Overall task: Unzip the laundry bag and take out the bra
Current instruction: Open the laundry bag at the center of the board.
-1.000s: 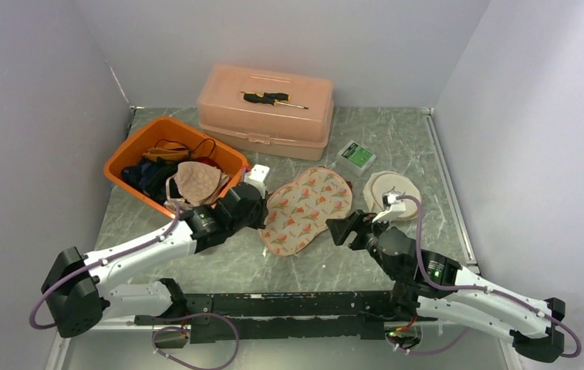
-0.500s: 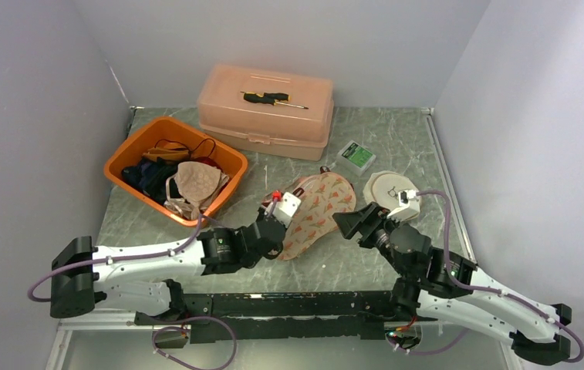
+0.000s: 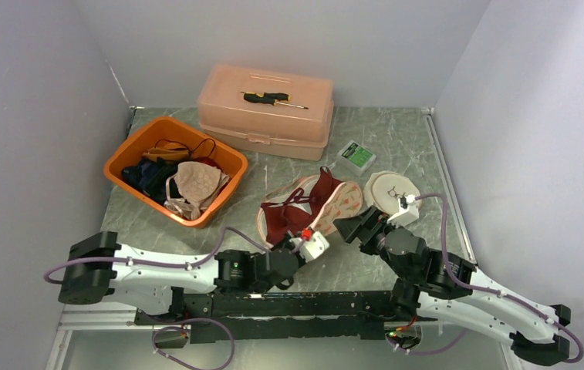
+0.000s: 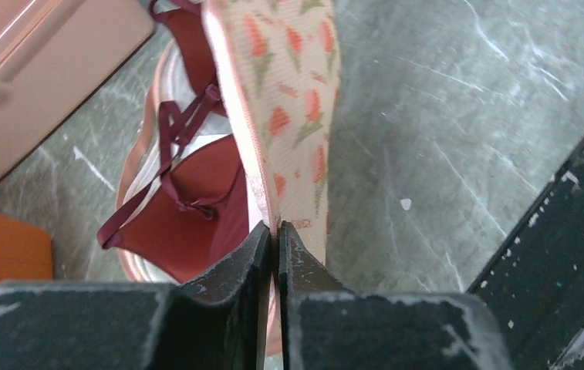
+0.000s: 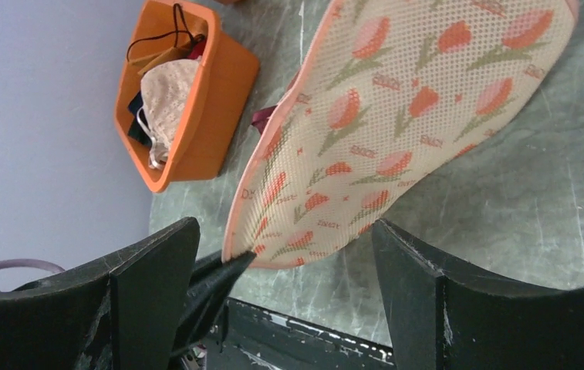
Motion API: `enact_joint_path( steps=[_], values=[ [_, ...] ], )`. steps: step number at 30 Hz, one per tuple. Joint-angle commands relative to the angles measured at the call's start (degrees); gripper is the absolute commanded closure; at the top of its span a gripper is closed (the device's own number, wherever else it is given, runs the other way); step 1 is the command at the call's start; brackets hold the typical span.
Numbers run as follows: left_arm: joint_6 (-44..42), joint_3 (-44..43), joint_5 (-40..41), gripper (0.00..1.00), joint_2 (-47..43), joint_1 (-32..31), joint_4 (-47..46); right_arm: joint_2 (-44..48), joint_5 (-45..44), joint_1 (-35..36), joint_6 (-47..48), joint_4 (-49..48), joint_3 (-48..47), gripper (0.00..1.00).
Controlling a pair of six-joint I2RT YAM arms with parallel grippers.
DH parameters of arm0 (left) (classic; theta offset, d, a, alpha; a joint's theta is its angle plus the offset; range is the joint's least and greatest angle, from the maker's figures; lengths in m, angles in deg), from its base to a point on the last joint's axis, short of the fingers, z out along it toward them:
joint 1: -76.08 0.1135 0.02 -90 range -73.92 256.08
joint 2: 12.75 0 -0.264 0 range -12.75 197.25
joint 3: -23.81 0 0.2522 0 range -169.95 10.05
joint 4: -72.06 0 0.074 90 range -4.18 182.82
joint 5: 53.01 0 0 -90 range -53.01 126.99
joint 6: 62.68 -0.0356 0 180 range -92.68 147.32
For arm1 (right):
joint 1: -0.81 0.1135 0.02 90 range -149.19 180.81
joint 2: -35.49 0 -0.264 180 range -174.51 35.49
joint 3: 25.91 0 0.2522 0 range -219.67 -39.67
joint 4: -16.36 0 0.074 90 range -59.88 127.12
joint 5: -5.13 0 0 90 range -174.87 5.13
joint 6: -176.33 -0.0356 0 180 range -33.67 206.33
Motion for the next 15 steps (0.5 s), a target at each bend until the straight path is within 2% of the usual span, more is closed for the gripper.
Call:
enact_joint_path(
  steps=[1, 2, 4, 10, 15],
  values=[
    [-7.12, -1.42, -0.19, 0.81, 2.69, -3.81, -6.03, 2.8, -1.27, -0.09, -3.97, 6.0, 0.61, 0.14],
    [-7.65, -1.72, -0.98, 0.75, 3.25, -4.52, -6.21, 3.86, -1.74, -0.09, -4.27, 7.61, 0.55, 0.14],
    [-8.15, -2.58, -2.17, 0.7, 4.46, -5.62, -5.61, 6.1, -2.53, -0.05, -3.65, 10.11, 0.06, 0.14],
    [-9.99, -3.74, -10.52, 0.71, 6.27, -8.29, -5.78, 10.15, -6.04, -0.09, 1.49, 17.55, -6.35, 0.15],
    [-11.51, -8.53, -17.04, 0.69, 10.37, -9.66, -3.87, 9.36, -6.81, -0.09, 4.7, 17.88, -9.33, 0.15]
  ],
)
